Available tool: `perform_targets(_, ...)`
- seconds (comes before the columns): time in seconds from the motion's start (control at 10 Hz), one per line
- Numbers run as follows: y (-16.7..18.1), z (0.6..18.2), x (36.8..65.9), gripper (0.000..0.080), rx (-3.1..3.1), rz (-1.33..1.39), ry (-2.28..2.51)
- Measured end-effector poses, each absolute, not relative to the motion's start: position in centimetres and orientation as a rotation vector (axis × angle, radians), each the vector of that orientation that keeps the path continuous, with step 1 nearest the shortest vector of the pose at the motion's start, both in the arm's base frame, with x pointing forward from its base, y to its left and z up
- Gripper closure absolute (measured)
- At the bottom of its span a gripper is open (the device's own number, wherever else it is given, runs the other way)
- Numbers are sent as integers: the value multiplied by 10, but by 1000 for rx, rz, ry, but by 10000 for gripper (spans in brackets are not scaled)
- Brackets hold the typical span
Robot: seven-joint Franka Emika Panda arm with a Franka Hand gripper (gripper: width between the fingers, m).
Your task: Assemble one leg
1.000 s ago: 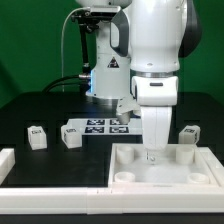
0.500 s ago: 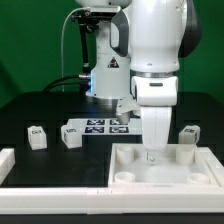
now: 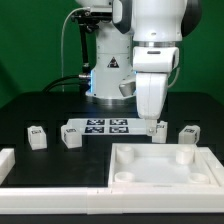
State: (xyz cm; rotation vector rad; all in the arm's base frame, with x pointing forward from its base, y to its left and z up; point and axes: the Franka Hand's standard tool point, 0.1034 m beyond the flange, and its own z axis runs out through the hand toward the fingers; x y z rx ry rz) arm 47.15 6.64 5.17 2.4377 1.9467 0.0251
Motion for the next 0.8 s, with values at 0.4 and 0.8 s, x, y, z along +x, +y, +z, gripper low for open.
perform_targets(0.4, 68, 51, 471, 150, 2722, 30, 1545)
perform_targets(0.8, 70, 47, 459, 150, 3120, 45, 602)
